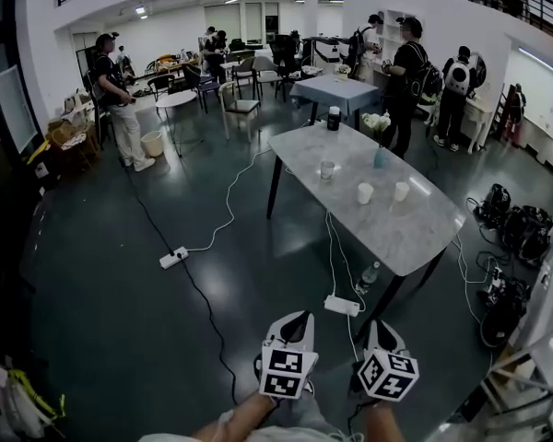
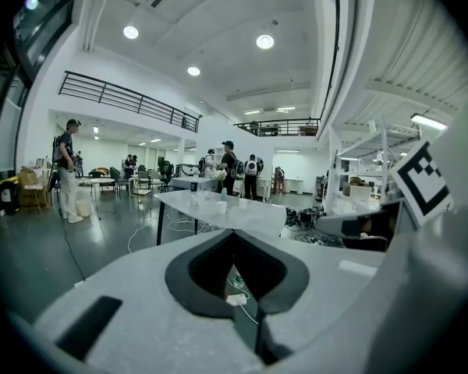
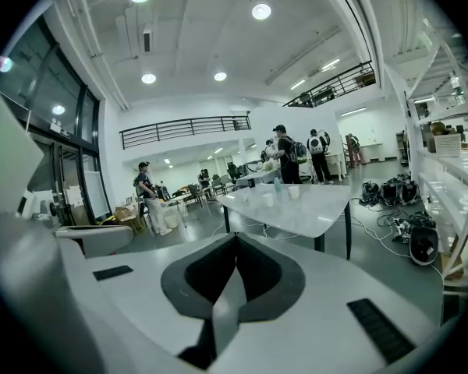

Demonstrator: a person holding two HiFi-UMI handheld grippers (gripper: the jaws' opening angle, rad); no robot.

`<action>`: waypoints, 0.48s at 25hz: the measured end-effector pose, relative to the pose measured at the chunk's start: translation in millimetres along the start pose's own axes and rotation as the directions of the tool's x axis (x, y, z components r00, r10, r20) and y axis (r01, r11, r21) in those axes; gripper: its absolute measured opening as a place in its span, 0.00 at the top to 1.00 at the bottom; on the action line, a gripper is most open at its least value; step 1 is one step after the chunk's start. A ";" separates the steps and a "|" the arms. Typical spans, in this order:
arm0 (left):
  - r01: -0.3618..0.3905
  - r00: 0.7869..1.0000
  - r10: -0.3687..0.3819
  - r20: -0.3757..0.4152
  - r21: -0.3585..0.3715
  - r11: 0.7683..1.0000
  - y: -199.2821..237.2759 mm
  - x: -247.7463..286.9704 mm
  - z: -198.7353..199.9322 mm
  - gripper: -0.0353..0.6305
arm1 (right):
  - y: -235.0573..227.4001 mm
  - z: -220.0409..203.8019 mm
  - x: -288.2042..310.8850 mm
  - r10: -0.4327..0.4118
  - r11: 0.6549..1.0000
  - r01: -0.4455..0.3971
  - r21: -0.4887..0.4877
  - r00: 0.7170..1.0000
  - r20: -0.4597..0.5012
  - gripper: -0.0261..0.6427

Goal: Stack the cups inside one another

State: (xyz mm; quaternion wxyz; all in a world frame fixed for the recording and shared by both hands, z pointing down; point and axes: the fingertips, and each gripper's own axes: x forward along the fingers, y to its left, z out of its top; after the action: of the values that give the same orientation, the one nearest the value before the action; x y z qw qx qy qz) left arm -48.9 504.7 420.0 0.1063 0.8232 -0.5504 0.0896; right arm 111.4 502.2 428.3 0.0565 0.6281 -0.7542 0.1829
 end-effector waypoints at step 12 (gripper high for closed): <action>-0.046 0.999 0.046 0.001 -0.014 0.999 29.8 81.3 32.3 0.95 | -17.0 44.3 87.7 0.047 0.999 -0.048 -0.024 0.999 -0.010 0.95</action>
State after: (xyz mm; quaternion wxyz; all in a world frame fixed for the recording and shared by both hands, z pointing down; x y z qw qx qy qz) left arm -44.8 412.7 412.7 0.1097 0.8097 -0.5699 0.0876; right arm 116.4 403.1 418.4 0.0633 0.6084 -0.7708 0.1781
